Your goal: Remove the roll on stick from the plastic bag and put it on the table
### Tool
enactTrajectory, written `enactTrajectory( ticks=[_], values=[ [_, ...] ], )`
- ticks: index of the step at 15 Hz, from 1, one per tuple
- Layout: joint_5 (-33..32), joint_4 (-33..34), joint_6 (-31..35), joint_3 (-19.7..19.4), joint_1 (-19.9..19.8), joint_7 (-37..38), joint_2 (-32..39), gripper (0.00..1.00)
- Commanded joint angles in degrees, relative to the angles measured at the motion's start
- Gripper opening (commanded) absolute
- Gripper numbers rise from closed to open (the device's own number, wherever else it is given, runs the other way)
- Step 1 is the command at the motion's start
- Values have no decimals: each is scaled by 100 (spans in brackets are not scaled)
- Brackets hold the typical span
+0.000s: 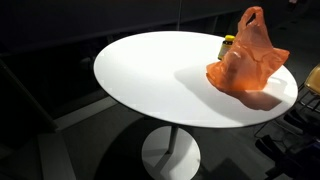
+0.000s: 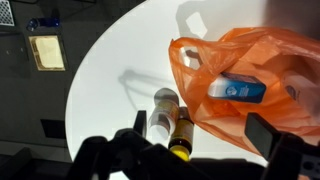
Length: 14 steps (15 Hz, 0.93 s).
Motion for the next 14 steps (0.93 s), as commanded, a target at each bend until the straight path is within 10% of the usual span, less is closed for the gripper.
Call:
enactTrajectory(
  ticks=[1,14],
  values=[
    [294,-120,454,47,230,-5,257,100],
    [1228,-150,1015,283,720,-94,1092,100]
  ],
)
